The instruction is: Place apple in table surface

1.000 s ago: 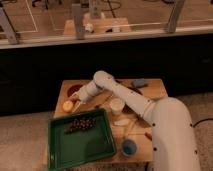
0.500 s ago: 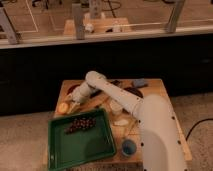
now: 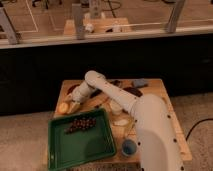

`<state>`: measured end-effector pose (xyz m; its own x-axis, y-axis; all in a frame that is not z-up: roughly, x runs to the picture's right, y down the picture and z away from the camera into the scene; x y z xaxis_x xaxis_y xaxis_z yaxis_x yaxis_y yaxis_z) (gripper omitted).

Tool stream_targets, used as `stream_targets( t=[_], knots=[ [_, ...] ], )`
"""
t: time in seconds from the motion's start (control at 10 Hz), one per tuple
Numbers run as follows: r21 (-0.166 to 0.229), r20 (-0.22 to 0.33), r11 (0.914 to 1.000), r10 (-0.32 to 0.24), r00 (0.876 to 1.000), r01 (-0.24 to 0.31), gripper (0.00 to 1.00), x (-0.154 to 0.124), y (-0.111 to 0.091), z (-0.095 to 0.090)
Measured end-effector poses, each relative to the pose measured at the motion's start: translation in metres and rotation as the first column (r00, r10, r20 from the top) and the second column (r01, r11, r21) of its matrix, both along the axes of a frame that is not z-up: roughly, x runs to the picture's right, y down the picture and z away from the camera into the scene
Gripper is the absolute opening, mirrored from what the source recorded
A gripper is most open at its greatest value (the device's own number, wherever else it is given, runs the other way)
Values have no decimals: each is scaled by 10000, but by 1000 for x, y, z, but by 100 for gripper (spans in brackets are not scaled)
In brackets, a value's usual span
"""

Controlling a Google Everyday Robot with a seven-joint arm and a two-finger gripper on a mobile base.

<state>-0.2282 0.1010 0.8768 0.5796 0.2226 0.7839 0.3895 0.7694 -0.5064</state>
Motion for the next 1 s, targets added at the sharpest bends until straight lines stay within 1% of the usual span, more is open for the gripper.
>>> stream_targets(
  t=[0.1, 0.2, 0.6, 0.9, 1.0],
  knots=[
    [6, -22, 10000, -18, 10000, 18, 54, 1, 0, 0],
    [6, -38, 10000, -32, 10000, 32, 59, 2, 0, 1],
    [-5, -80, 10000, -42, 10000, 42, 60, 6, 0, 0],
    [155, -126, 9997, -184, 9998, 186, 60, 11, -2, -7],
    [247, -146, 9994, -243, 9996, 247, 60, 13, -4, -12]
  ],
)
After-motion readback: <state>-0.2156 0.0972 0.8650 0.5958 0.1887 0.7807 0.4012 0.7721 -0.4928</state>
